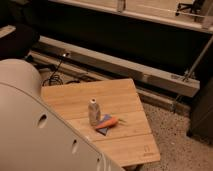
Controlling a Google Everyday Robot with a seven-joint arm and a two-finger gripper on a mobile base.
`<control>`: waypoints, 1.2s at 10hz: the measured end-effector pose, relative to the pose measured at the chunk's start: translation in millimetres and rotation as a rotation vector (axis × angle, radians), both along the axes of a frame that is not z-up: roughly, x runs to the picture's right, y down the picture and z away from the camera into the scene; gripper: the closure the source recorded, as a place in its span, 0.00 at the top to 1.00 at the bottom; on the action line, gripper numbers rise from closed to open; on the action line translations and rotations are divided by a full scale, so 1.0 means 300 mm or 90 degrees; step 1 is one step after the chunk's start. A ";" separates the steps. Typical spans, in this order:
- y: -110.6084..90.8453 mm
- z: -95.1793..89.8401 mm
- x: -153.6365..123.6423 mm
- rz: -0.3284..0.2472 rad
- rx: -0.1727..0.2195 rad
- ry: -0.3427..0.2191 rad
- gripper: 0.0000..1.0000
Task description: Drag the ceramic bowl in a circle
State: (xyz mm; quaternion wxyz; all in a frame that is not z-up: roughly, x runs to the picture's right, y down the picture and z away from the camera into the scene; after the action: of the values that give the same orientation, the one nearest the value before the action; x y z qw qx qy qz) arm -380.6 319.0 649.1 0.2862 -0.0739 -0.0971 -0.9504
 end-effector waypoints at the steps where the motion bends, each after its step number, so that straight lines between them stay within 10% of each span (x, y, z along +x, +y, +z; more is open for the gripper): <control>1: -0.047 0.026 -0.051 0.020 0.009 -0.006 0.00; 7: -0.285 0.224 -0.171 0.120 0.053 0.020 0.00; 12: -0.468 0.417 0.026 0.228 0.065 0.126 0.00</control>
State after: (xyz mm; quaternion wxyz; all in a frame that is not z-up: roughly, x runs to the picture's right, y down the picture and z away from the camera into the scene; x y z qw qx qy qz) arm -372.7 178.6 774.3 0.4619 -0.1341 -0.0319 -0.8761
